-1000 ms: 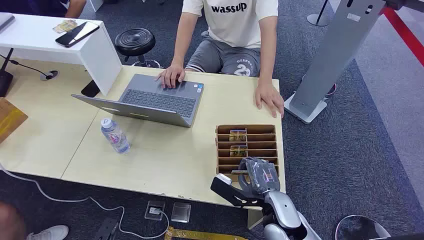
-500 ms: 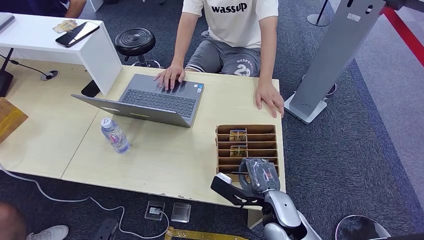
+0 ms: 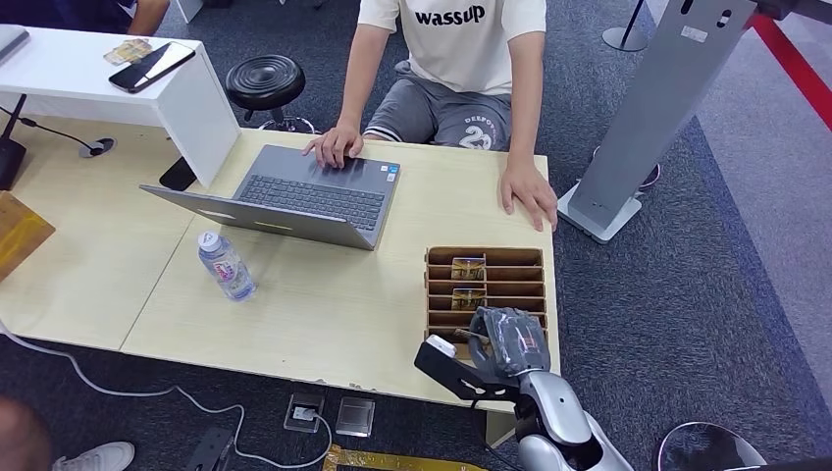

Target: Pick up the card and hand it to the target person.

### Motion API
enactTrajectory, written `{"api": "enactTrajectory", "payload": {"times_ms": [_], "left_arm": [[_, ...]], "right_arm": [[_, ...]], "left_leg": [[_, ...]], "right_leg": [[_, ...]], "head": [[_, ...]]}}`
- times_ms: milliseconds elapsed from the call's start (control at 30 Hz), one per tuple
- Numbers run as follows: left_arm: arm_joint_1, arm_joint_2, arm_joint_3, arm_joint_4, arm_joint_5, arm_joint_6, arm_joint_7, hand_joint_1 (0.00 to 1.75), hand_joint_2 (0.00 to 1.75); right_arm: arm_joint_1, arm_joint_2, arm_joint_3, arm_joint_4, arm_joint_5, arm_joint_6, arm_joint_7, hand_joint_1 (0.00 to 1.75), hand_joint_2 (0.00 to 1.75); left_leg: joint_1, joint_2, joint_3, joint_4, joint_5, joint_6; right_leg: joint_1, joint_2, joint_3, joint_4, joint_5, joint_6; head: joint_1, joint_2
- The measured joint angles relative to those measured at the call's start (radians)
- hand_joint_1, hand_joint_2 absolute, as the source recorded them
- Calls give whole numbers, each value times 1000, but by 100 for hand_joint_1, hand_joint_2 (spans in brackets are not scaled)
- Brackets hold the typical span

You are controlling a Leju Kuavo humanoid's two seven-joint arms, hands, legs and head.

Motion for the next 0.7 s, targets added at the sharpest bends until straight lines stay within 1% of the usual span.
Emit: {"api": "enactTrajectory", "payload": {"times_ms": [67,133,233,333,433,533,633,700], "left_arm": [[0,-1,2,0,2,0,5,0,0],[0,-4,7,-1,6,2,8,0,0],[1,-8,13,-1,11,6,5,0,0],[1,-9,13,-1,11,4,2,0,0],[2,-10,16,0,14,2,6,0,0],[2,-12,18,1,16,2,8,0,0],[2,-15,18,1,17,2,8,0,0],[2,-17,18,1,17,1,7,0,0]], "right_arm": [[-27,-30,0,-61,-18,39,3,152,175],[-49,-49,-12,-113,-56,57,-4,152,175],[-98,-69,-17,-173,-102,55,-13,152,175],[-150,-78,-16,-209,-135,40,-18,152,175],[-196,-66,-22,-220,-145,32,-21,152,175],[-236,-36,-17,-183,-173,29,-38,152,175],[-274,5,1,-98,-195,10,-72,152,175],[-295,39,11,-19,-194,-34,-107,152,175]], "left_leg": [[0,0,-1,1,0,0],[0,0,-2,2,0,0],[-1,0,-2,2,0,0],[-1,0,-2,2,-1,0],[-1,0,-1,2,-1,0],[-1,1,-1,1,-1,0],[0,2,0,1,0,0],[0,2,1,0,0,0]], "right_leg": [[0,0,-1,1,0,0],[0,0,-2,2,0,0],[-1,0,-2,2,-1,0],[-1,0,-2,3,-1,0],[-1,0,-2,2,-1,0],[-1,0,-1,2,0,0],[0,2,-1,1,0,0],[0,2,0,0,1,0]], "head": [[0,0],[0,0],[0,0],[0,0],[0,0],[0,0],[0,0],[0,0]]}}
